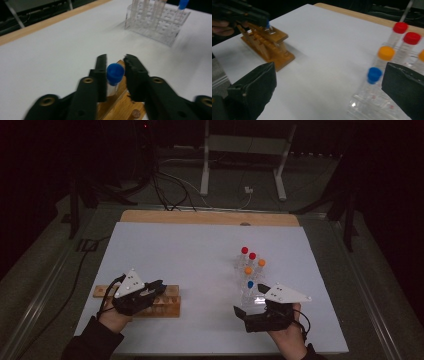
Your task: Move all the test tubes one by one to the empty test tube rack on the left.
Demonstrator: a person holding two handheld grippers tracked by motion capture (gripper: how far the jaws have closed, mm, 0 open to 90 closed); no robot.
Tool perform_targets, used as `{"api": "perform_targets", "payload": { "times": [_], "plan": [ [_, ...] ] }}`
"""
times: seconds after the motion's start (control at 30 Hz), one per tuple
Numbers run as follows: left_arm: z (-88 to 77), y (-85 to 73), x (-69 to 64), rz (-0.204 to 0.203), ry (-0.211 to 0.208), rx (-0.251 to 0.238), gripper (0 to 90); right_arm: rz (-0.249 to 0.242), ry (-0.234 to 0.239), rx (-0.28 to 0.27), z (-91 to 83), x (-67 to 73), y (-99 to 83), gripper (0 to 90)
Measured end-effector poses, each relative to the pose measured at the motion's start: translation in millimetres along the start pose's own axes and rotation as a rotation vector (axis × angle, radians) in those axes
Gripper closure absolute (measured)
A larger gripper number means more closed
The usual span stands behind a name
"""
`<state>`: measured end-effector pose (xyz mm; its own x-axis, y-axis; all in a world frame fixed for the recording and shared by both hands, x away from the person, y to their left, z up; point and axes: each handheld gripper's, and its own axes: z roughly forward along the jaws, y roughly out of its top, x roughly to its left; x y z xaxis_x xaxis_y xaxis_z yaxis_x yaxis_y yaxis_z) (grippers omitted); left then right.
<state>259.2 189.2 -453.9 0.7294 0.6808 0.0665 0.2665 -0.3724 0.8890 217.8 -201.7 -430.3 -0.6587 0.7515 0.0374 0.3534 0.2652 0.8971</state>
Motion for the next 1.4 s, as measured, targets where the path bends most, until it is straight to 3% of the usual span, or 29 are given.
{"api": "perform_targets", "payload": {
  "times": [0.17, 0.3, 0.5, 0.57, 0.63, 0.67, 0.83, 1.03, 1.2, 1.4],
  "plan": [
    [-9.1, 4.4, -4.7, -0.003, 0.006, -0.048, 54.8, -0.002, -0.020, -0.007, -4.5, -11.2, 0.9, 0.0],
    [-15.5, 5.6, -9.0, -0.021, -0.032, -0.081, 42.0, 0.006, -0.058, 0.016, -2.9, -20.2, -0.8, 0.0],
    [-19.5, 3.8, -16.9, -0.040, -0.058, -0.073, 15.8, 0.033, -0.098, 0.065, 7.1, -30.3, -8.8, 1.5],
    [-19.1, 3.3, -18.9, -0.037, -0.088, -0.052, 10.0, 0.029, -0.108, 0.085, 10.6, -31.9, -11.1, 2.5],
    [-18.3, 2.4, -21.9, -0.018, -0.109, -0.032, 2.5, 0.034, -0.106, 0.096, 12.8, -33.7, -12.9, 14.2],
    [-17.9, 1.9, -23.4, -0.012, -0.120, -0.026, 2.5, 0.035, -0.099, 0.098, 13.4, -34.8, -14.0, 22.5],
    [-17.3, 1.3, -28.4, -0.001, -0.133, -0.015, 1.8, 0.050, -0.099, 0.154, 22.2, -39.9, -19.5, 34.4],
    [-19.9, 2.0, -27.6, 0.002, -0.143, -0.026, 1.7, 0.041, -0.114, 0.205, 34.2, -44.8, -24.9, 57.8],
    [-19.6, 1.4, -26.3, -0.003, -0.138, -0.026, 1.7, 0.048, -0.129, 0.199, 37.0, -47.5, -23.5, 67.0],
    [-19.2, 1.5, -26.9, 0.002, -0.136, -0.023, 1.7, 0.068, -0.111, 0.201, 41.2, -48.4, -21.7, 73.6]
  ]
}}
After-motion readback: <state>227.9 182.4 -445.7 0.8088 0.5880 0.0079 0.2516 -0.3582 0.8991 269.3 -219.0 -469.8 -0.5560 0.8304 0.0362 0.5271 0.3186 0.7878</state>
